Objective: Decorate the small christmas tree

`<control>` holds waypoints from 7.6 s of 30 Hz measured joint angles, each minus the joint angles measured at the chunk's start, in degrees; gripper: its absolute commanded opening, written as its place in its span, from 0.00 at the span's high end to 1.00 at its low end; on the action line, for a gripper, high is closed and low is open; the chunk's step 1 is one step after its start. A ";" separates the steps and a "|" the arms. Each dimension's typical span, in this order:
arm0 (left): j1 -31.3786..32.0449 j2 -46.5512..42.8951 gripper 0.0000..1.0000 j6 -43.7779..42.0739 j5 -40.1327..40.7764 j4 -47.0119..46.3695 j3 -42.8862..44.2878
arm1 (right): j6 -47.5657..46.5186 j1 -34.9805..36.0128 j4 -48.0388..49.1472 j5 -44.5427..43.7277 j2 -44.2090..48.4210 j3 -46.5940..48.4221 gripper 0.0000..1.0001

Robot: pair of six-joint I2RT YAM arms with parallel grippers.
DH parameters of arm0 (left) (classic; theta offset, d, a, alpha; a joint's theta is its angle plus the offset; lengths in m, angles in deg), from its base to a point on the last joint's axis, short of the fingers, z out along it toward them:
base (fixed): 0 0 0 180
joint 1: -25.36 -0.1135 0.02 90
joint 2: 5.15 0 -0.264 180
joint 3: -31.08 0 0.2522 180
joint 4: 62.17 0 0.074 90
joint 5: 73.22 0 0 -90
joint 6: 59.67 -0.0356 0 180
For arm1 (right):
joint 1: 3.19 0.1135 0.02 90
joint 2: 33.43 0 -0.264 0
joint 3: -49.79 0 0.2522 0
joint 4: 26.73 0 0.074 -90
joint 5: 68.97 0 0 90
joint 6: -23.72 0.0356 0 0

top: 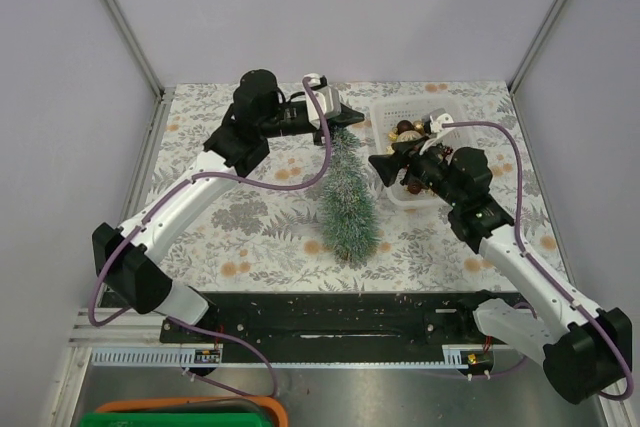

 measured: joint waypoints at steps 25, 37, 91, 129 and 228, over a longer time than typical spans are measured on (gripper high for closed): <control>1.68 3.30 1.00 1.64 -1.49 -2.93 1.95 | 12.07 -1.05 49.75 16.39 -17.99 -6.99 0.25; 1.97 3.30 1.00 5.51 -3.48 -4.52 1.95 | 15.30 -1.11 57.35 20.68 -26.60 0.72 0.58; -4.66 -28.28 0.01 0.42 33.05 7.69 -13.22 | 0.55 -1.11 9.57 6.95 -6.12 -0.37 0.80; -7.61 -11.21 0.05 2.95 37.94 31.87 -6.56 | 22.32 -1.11 23.91 41.44 -36.48 18.05 0.41; -7.26 -33.66 0.01 -0.22 33.22 37.99 -15.56 | -3.45 6.75 -25.59 -25.31 -18.69 16.94 1.00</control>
